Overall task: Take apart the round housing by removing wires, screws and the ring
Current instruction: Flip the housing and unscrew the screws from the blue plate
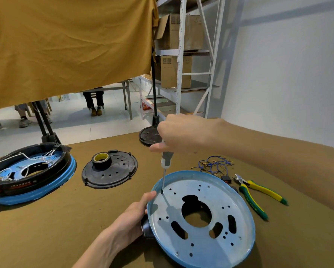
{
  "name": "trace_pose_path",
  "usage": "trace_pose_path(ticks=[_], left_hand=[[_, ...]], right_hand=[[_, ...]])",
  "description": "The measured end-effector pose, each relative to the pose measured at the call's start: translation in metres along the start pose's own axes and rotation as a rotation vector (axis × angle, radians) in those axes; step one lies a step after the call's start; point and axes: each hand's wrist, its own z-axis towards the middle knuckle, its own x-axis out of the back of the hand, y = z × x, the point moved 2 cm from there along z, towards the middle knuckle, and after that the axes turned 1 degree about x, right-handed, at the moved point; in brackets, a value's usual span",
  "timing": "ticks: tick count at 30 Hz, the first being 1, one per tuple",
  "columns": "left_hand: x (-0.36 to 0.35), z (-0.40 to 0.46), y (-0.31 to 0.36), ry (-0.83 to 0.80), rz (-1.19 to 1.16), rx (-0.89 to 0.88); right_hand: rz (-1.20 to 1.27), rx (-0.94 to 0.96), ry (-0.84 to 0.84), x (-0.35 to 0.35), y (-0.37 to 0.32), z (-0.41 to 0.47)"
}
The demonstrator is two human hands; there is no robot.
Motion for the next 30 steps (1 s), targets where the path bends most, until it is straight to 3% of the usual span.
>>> trace_pose_path(ticks=[6, 11, 17, 23, 28, 30], left_hand=[[0.0, 0.0, 0.0, 0.015, -0.008, -0.003], [-0.001, 0.0, 0.0, 0.018, -0.014, 0.004], [-0.002, 0.0, 0.0, 0.033, -0.024, 0.001], [-0.003, -0.001, 0.001, 0.019, -0.017, -0.003], [-0.003, -0.001, 0.001, 0.04, -0.007, -0.007], [-0.003, -0.001, 0.001, 0.043, -0.009, -0.004]], right_hand=[[0.292, 0.187, -0.191, 0.007, -0.003, -0.001], [-0.135, 0.032, 0.02, -0.001, -0.005, -0.002], [0.304, 0.241, -0.16, 0.01, 0.0, -0.004], [-0.179, 0.074, -0.001, -0.002, 0.001, -0.006], [0.274, 0.269, -0.08, 0.007, 0.001, -0.011], [0.264, 0.281, -0.055, 0.004, -0.002, -0.015]])
